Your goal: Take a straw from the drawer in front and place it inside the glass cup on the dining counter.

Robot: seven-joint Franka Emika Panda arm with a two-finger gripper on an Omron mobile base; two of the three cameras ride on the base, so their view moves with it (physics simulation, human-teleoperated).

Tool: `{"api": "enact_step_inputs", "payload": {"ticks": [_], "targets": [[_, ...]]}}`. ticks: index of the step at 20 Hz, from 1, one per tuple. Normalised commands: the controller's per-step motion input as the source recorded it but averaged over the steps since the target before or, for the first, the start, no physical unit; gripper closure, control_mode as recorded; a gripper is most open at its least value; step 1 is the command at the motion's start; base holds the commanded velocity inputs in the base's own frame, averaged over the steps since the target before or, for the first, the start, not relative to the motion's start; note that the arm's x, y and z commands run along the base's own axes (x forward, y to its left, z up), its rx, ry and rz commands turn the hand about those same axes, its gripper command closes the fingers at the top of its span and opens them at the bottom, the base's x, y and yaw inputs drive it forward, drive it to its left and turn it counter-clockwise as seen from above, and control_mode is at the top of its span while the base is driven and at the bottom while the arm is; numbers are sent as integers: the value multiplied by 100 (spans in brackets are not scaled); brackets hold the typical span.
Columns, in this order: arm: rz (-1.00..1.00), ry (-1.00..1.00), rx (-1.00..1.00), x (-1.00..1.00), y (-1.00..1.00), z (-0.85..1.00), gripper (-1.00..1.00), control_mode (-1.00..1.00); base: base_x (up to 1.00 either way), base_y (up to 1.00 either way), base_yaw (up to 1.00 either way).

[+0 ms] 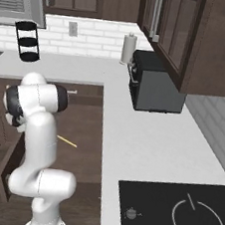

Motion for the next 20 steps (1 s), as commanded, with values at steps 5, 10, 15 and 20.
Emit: {"api": "enact_step_inputs", "payload": {"ticks": [5, 10, 15, 20], "targets": [[0, -6, 0, 52, -63, 14, -100, -100, 0, 0, 0], [0, 0, 0, 57, -43, -1, -100, -100, 0, 0, 0], [2, 0, 0, 11, -1, -26, -100, -100, 0, 0, 0], [8, 4, 0, 25, 0, -46, -100, -100, 0, 0, 0]]}}
